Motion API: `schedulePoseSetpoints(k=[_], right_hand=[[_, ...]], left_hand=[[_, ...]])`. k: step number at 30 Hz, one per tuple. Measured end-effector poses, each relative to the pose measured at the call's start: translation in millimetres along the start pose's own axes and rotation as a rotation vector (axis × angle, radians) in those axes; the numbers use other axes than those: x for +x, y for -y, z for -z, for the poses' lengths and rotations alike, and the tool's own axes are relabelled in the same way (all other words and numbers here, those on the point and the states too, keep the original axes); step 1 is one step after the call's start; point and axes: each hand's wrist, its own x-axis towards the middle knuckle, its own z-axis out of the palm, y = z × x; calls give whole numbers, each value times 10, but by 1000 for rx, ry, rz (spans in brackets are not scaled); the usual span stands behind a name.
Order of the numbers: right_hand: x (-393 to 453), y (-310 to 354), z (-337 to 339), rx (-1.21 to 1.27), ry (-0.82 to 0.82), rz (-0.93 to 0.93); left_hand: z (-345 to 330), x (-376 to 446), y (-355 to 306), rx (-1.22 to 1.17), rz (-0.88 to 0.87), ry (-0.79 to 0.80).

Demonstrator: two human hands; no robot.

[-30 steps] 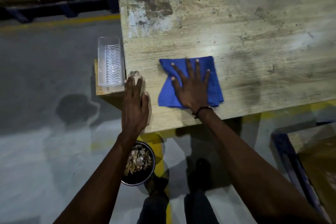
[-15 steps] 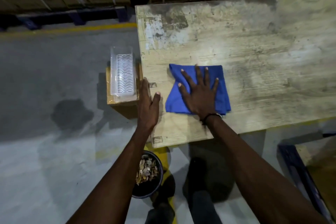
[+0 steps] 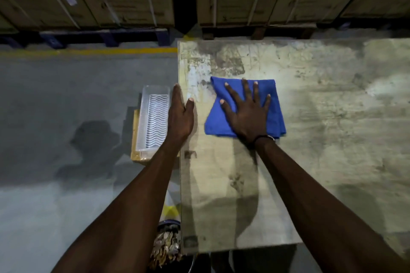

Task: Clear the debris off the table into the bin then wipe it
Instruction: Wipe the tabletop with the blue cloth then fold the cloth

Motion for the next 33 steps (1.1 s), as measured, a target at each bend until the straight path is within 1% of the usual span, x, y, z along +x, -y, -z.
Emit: schedulePoseSetpoints(k=[2,4,6,7,8,10,12,14,17,21,25,28,31,33], right_hand=[[259,207,-124,-16,-9,61],[290,340,-178,-40,-7,183],[209,303,-142,-63,19,303],[169,223,-119,-79,31,333],[145,127,-82,-90,41,336],[300,-25,-21,-85,44,278],[636,-89,-11,-67,42,212],[1042,-57,-36,-51,21,186],[1599,128,-121,-32,17,190],[1957,389,-231,-38,55,262],[1855,438,-240,-47,42,348],[1621,407,-199,-28,36,396],[1325,399,-180,-41,33,382],[1121,406,-178,-54,19,344]], left_hand=[[-19,197,34,14,-6,-6],[-28,388,57,32,-10,-12],[-46,595,38,45,-6,-30],[-64,690,23,55,-10,-44],[-90,763,9,75,-24,-56],[-136,881,15,135,-75,-81],[-171,910,37,182,-99,-105],[-180,895,39,207,-96,-125],[-184,877,18,247,-123,-174],[-207,846,-6,285,-138,-209],[-178,838,-29,269,-150,-190],[-153,854,-95,222,-95,-131],[-155,832,-110,225,-111,-211],[-160,829,-96,195,-113,-220]])
